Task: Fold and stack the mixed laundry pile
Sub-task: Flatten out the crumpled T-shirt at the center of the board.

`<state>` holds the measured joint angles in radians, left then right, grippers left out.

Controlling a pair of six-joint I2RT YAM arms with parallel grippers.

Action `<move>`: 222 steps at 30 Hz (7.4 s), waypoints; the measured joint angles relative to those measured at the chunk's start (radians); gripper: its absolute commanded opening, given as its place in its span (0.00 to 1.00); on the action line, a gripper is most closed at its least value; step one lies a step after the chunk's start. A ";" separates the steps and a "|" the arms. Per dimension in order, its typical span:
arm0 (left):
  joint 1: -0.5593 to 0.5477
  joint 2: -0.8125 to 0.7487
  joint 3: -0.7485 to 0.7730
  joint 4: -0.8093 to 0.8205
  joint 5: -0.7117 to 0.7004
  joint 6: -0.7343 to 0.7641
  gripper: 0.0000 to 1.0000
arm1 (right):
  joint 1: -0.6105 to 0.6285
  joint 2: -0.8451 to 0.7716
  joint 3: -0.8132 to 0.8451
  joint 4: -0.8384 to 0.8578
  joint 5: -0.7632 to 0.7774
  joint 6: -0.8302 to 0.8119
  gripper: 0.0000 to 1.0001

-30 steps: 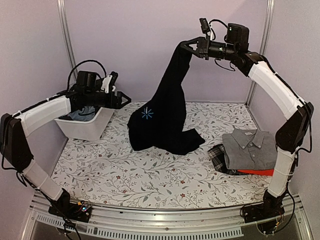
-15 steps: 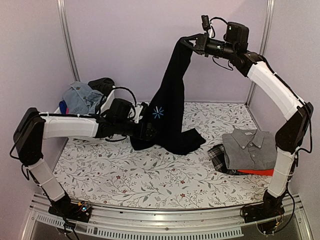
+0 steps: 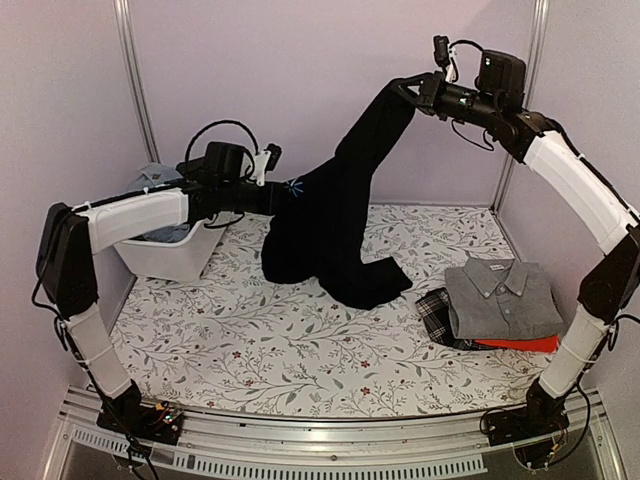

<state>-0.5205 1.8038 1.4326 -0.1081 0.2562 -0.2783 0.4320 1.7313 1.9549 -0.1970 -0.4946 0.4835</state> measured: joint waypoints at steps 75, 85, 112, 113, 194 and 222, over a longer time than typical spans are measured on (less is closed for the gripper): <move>0.100 -0.015 -0.523 -0.011 0.230 -0.378 0.44 | -0.092 -0.188 -0.458 0.071 0.201 -0.001 0.00; 0.100 0.050 -0.457 0.010 0.254 -0.402 0.23 | -0.092 -0.188 -0.458 0.070 0.201 -0.001 0.00; 0.098 0.062 -0.364 -0.045 0.281 -0.357 0.00 | -0.101 -0.188 -0.458 0.070 0.204 -0.002 0.00; 0.100 0.058 -0.333 -0.059 0.276 -0.346 0.00 | -0.106 -0.188 -0.457 0.069 0.204 -0.002 0.00; 0.231 0.292 0.557 -0.264 -0.264 0.086 0.80 | -0.293 0.470 0.059 -0.163 0.159 -0.150 0.99; 0.104 0.734 0.694 -0.517 -0.383 0.032 0.40 | -0.205 0.254 -0.264 -0.383 0.102 -0.145 0.97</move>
<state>-0.4164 2.5381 2.1262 -0.6254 -0.1268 -0.2466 0.2268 1.9858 1.6909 -0.5800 -0.3927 0.3389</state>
